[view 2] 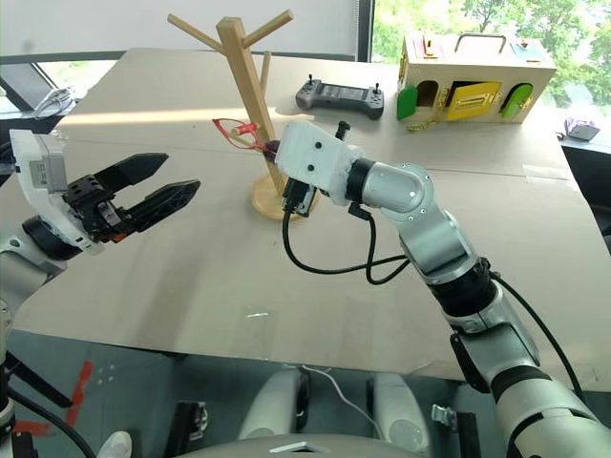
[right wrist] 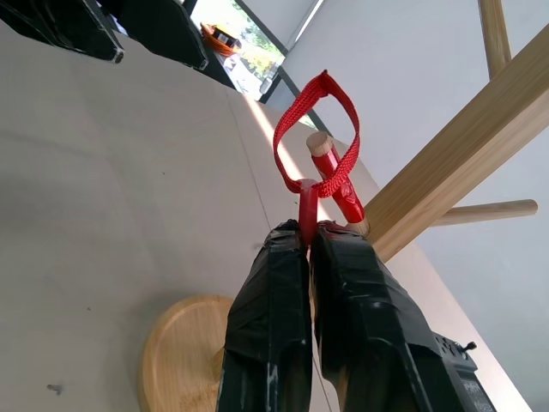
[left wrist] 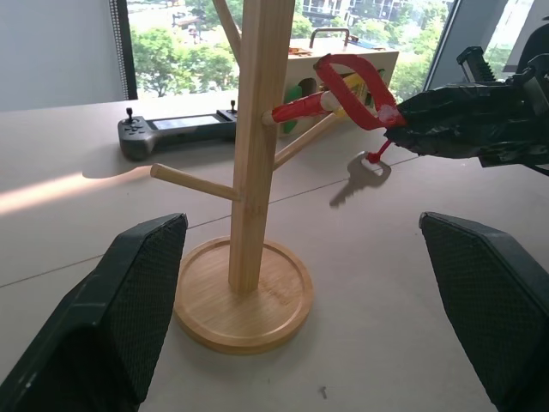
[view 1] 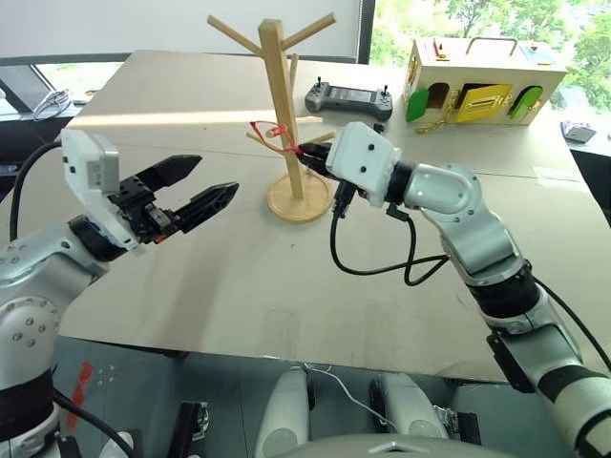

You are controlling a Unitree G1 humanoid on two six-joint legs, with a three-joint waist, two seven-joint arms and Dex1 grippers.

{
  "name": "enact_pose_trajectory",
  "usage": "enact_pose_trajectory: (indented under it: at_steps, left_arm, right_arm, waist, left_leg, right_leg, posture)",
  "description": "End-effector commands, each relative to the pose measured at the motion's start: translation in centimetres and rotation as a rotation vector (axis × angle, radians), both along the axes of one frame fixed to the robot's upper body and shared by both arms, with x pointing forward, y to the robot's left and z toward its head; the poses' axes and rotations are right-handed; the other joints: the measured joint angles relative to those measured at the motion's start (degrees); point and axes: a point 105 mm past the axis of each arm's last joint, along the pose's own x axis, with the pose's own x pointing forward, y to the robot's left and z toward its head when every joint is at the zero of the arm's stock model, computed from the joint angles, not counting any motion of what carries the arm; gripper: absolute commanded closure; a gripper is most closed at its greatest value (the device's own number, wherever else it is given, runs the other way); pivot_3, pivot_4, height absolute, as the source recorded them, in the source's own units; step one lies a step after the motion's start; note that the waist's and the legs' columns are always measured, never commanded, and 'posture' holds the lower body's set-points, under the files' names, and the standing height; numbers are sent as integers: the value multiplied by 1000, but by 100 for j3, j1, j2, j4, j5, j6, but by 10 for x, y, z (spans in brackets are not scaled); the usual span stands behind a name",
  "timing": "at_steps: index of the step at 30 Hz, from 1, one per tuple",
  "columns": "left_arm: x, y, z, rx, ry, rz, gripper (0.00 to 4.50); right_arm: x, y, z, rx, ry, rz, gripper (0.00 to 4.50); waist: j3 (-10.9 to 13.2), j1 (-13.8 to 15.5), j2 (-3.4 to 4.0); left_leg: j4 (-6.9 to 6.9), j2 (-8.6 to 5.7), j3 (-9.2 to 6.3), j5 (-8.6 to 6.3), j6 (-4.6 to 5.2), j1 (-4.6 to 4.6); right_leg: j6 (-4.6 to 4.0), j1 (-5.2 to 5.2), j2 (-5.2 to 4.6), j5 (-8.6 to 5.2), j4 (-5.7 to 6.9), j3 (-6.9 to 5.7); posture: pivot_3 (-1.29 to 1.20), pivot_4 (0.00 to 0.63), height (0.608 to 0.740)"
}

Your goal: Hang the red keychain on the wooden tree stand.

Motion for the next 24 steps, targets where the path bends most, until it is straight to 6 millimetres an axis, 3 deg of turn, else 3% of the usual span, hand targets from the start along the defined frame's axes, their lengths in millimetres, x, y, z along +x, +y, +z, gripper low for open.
enact_pose_trajectory:
  at_steps: [1, 7, 10, 12, 13, 18, 21, 24]
  left_arm:
    - [-3, -2, 9, 27, -41, -3, 0]
    - [-2, -3, 8, 26, -45, 1, 0]
    - [-2, -4, 9, 28, -50, 2, 0]
    - [-2, -4, 9, 27, -51, 4, 0]
    - [-2, -4, 8, 26, -52, 4, 0]
    - [1, -3, 8, 22, -57, 15, 0]
    - [6, -3, 5, 21, -71, 63, 0]
    - [14, -2, -4, -38, -98, 156, 0]
  right_arm:
    - [-2, 6, 12, 23, -60, 6, 4451]
    - [5, 8, 6, 21, -42, -9, 4451]
    - [10, 8, 5, 43, -28, -22, 3494]
    - [11, 7, 10, 77, -32, -25, 2616]
    - [11, 7, 12, 92, -36, -27, 1967]
    - [9, 3, 27, 195, -45, -15, 36]
    - [16, -14, 31, 306, 10, -61, 36]
    - [35, -58, 19, 492, 143, -217, 36]
  waist:
    - [0, -1, 0]
    - [0, 0, 0]
    - [0, -3, 0]
    - [0, -5, 0]
    - [0, -4, 0]
    - [0, -4, 0]
    - [0, -2, 0]
    - [-6, 55, -7]
  left_leg:
    - [0, 0, 0, 0, 0, 0]
    - [0, 0, -1, 0, 0, 0]
    - [0, 0, 0, 0, 0, 0]
    - [0, 0, 0, 0, 0, 0]
    - [0, 0, -1, 0, 0, 0]
    - [0, 0, -1, 0, 0, 0]
    - [0, 0, -1, 0, 0, 0]
    - [1, -2, -4, 0, 0, 0]
  right_leg:
    - [0, 0, 0, 0, 0, 0]
    - [0, 0, 0, 0, 1, 0]
    - [0, 0, 0, 0, 2, 0]
    - [0, 0, 0, 0, 2, 0]
    - [-1, -1, 0, 0, 3, 0]
    - [0, 0, 0, 0, 3, 0]
    - [0, 0, 0, 0, 4, 0]
    - [0, 4, -4, 1, 4, -2]
  posture:
    - [0, 150, 740]
    - [0, 150, 740]
    - [0, 150, 740]
    - [0, 150, 740]
    - [0, 150, 740]
    - [0, 150, 740]
    - [0, 150, 740]
    - [0, 150, 740]
